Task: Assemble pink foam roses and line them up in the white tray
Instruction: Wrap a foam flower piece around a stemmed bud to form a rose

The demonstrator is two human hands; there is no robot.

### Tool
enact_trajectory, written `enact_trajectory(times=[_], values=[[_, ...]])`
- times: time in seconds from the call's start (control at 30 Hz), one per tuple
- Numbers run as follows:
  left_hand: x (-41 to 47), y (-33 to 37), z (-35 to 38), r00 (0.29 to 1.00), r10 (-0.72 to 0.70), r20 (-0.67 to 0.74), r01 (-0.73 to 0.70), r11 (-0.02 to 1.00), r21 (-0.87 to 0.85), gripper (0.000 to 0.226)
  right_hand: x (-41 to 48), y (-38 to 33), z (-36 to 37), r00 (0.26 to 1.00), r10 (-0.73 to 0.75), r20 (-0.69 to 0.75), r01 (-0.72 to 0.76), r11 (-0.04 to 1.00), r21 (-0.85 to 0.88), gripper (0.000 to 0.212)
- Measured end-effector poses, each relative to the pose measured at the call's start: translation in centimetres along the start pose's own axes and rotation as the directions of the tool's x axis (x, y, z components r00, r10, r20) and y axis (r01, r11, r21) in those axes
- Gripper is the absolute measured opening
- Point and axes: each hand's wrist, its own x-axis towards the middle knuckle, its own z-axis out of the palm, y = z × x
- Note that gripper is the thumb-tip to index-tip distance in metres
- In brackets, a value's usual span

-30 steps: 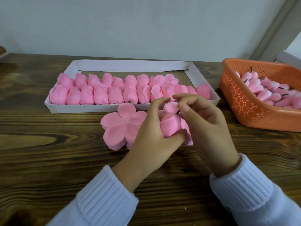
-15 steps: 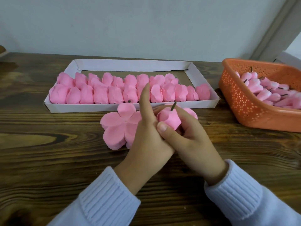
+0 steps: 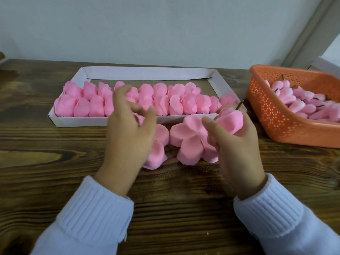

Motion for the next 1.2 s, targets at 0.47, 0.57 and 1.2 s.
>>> enact_trajectory(times=[0.47, 0.57, 1.2], values=[[1.3, -2.1, -3.1, 0.974, -0.171, 0.148, 0.039, 0.773, 0.634, 0.014, -0.1, 0.4, 0.6, 0.990, 0.140, 0.007, -0.139, 0.989, -0.051, 0.014], [1.4, -2.2, -3.2, 0.974, -0.162, 0.161, 0.023, 0.770, 0.637, 0.014, 0.0, 0.5, 0.5, 0.991, 0.129, 0.018, -0.128, 0.990, -0.052, 0.014], [1.8, -2.4, -2.6, 0.957, -0.261, 0.130, 0.058, 0.607, 0.793, 0.022, -0.1, 0.5, 0.5, 0.993, 0.115, 0.033, -0.114, 0.993, -0.038, 0.014]])
